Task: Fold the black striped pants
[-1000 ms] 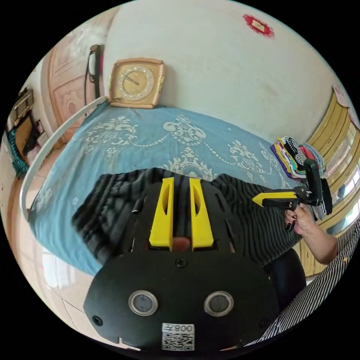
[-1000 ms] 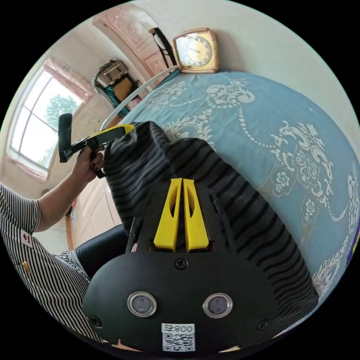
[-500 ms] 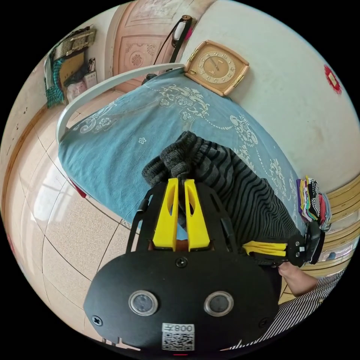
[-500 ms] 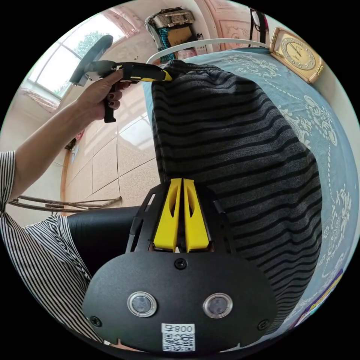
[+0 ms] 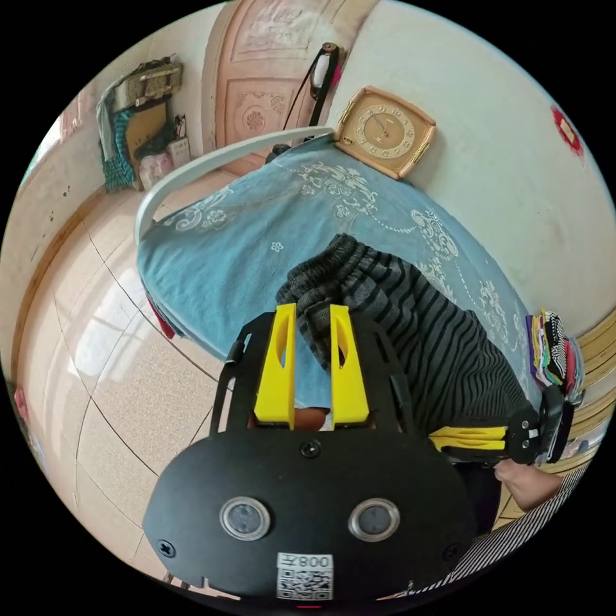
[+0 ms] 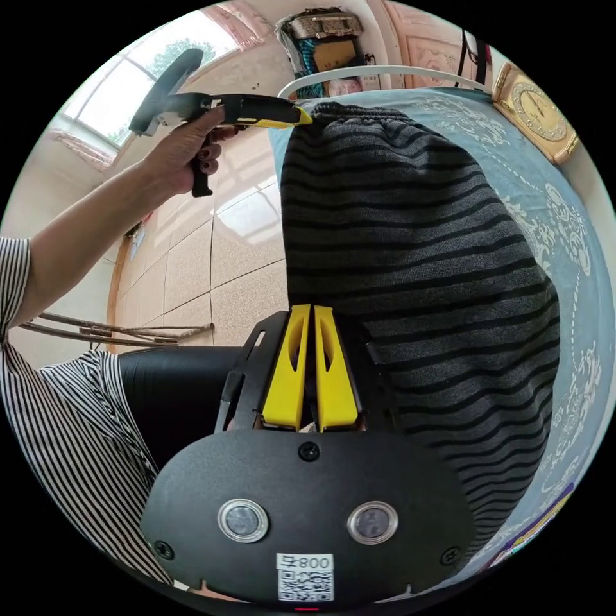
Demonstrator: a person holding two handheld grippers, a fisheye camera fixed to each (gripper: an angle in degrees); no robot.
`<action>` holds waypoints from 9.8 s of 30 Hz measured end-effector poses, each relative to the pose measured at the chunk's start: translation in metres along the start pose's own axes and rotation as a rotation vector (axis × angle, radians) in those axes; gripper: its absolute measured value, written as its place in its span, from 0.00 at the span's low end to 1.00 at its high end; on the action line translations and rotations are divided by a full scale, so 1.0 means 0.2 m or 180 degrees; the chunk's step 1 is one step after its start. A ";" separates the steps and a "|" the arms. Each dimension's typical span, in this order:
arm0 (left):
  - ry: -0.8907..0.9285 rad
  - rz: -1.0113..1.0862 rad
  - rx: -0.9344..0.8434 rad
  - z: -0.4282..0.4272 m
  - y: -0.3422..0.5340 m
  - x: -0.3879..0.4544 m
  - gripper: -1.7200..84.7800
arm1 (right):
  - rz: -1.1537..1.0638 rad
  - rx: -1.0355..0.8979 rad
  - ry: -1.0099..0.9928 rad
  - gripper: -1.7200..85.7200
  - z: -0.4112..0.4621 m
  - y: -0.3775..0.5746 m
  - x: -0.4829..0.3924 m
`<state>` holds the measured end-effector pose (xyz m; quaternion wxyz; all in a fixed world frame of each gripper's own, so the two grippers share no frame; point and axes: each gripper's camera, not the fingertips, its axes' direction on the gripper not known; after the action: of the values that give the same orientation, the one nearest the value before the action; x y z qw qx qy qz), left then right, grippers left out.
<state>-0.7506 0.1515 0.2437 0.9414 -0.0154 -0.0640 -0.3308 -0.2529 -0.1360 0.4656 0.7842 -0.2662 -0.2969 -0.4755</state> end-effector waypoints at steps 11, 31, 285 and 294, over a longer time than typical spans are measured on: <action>0.1495 0.1582 -0.0202 0.32 -0.33 0.93 0.13 | 0.1314 0.0977 -0.0031 0.02 -0.47 0.39 0.82; 0.1963 0.2938 -0.0653 0.57 -0.27 1.59 0.05 | 0.1328 0.1746 -0.0115 0.02 -0.72 0.87 1.07; 0.2133 0.1196 -0.2160 0.84 0.93 1.45 0.10 | 0.0391 -0.0115 0.0122 0.09 -0.53 0.13 1.11; 0.2366 0.1637 -0.1476 0.55 0.84 1.48 0.07 | 0.0508 0.0283 0.0296 0.06 -0.77 0.15 1.12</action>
<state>-0.4281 0.1065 0.3937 0.9234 -0.1205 0.3563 -0.0769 -0.1099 -0.3637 0.5179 0.8435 -0.2316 -0.2588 -0.4097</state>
